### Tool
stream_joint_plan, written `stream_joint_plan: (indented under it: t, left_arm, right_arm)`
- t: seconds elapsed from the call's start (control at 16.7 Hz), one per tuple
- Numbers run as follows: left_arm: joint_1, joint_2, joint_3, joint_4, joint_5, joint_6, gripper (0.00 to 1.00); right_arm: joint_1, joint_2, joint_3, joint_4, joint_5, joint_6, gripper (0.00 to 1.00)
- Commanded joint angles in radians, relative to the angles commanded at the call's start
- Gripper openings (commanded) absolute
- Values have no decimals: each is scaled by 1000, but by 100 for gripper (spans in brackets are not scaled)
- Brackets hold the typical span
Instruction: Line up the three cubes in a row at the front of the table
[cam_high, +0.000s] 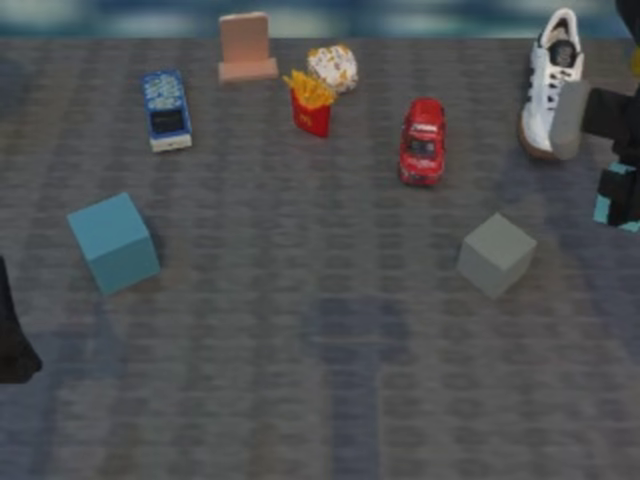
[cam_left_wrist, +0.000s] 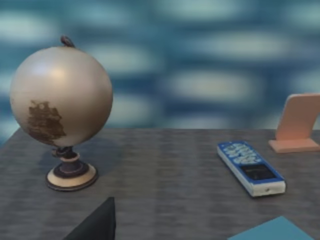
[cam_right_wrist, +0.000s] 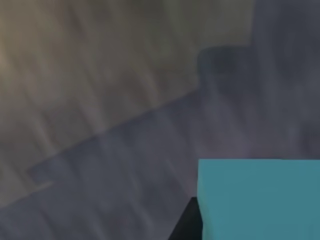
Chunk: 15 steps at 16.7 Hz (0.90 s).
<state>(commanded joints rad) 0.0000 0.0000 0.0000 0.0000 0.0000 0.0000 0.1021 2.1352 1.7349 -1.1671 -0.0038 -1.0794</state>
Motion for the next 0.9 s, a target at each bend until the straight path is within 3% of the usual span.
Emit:
stream_joint_plan:
  t: [0.36,0.54,0.9]
  left_arm:
    - [0,0,0,0,0,0,100]
    - [0,0,0,0,0,0,100]
    - [0,0,0,0,0,0,100]
  right_arm:
    - [33,-14,-22,5,0,12,0]
    - [146,-72,-85,14,-1,51,0]
    - [457,-226,-265,34,-4,153,0]
